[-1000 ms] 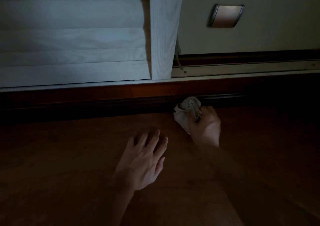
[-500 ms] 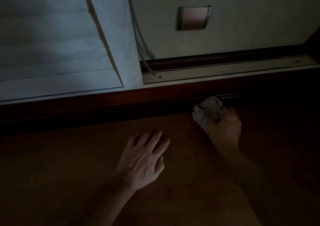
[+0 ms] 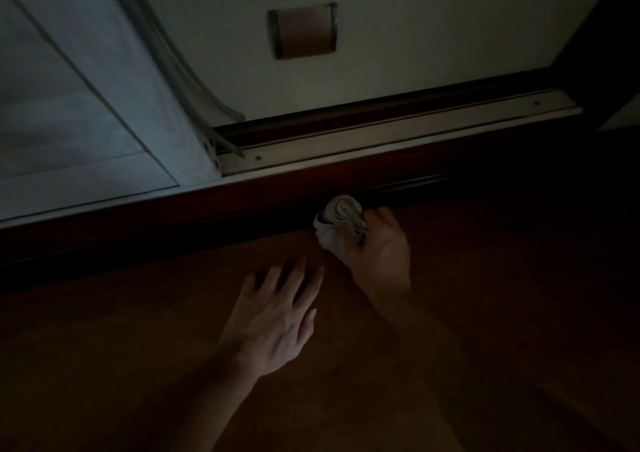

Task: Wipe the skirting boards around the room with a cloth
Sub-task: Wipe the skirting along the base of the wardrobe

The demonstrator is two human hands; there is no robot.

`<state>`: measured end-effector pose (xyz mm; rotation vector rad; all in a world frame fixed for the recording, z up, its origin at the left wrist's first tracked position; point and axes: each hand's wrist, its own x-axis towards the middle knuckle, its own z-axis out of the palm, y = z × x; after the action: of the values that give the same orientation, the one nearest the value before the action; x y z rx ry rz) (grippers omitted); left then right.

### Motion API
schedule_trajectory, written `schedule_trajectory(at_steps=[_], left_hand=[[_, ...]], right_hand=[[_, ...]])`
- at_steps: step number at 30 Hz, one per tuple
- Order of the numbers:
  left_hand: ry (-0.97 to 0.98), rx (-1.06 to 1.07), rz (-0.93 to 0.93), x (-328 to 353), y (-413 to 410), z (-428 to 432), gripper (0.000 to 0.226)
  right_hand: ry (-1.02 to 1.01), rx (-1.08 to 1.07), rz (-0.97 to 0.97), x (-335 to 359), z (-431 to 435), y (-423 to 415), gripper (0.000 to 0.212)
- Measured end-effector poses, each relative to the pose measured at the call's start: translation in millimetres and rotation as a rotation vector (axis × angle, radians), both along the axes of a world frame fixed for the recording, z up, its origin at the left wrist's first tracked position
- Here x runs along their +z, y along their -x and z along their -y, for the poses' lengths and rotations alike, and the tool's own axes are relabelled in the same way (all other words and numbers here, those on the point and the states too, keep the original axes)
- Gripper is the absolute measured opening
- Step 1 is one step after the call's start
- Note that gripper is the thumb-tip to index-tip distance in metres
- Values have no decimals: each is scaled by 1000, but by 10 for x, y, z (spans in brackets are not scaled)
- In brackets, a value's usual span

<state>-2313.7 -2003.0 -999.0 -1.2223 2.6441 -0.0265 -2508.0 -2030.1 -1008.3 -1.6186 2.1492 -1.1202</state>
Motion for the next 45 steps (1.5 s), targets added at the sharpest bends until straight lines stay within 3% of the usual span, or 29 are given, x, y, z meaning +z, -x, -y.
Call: schedule_trajectory(at_steps=[8,12,18,22,24,28,33,38,42,45], left_hand=[[-19,36,47,40,34,-33,63],[2,24,52,35,36,-22,63],[-13,34,61,19,28,0,63],[-22,34,75,60,43,-5,63],[-8,41,73,60,27,-7,64],[36,20,47,66,44,21,64],[24,12,74,20,49,-7,67],[-19,47,62,32,38,-6,67],[-12,40,51,-33,14,-7,66],[1,33,46,-32,3,-16,66]], right_hand=[[-22,-221,-8,-4,-12,588,12],[-2,-91,-7,-52,4,476,16],[25,-255,5,-71,-9,576,15],[3,-85,26,-34,-11,483,34],[-9,-91,45,-7,33,565,29],[-47,-217,30,57,21,897,13],[-90,-491,44,52,-21,1133,14],[-83,-355,3,63,-12,1019,14],[-99,-486,42,69,-4,1033,12],[-97,-354,30,67,-9,772,13]])
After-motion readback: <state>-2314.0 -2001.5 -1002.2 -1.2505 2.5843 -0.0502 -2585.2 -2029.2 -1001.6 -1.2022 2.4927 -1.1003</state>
